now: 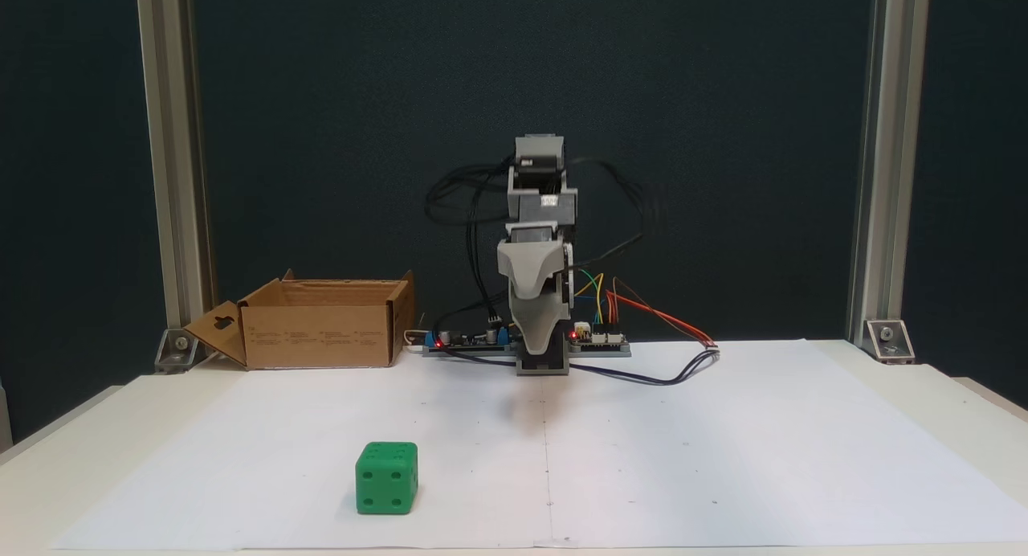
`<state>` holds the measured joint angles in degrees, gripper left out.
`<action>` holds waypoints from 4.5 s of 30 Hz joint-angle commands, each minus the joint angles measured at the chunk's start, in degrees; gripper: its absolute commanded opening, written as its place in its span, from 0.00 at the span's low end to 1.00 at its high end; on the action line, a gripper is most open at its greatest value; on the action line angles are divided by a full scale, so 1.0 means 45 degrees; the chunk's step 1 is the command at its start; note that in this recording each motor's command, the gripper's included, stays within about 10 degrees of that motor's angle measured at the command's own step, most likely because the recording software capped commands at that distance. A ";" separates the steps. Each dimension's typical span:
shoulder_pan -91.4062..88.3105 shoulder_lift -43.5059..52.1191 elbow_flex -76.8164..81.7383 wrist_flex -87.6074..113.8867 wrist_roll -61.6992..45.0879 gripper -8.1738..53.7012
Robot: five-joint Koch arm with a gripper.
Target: Grasp a green dice and put it in the bin.
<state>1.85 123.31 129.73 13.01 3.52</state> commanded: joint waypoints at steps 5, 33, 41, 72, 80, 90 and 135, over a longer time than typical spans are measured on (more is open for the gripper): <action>0.0313 -0.2148 -0.4844 0.5250 0.1074 0.81; 0.4180 -1.1797 -1.9414 1.4336 -0.2051 0.81; 0.4199 -1.2383 -1.9414 1.4395 -0.4805 0.84; 0.4238 -1.6855 -2.3262 1.4238 -0.5273 0.84; 0.4277 -1.7012 -2.3320 1.4238 -0.6094 0.84; 0.4316 -1.7480 -2.3418 1.4199 -0.6094 0.84; 0.4453 -1.9277 -2.4824 1.3164 -0.4277 0.83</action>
<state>21.97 35.86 21.97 72.33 -18.63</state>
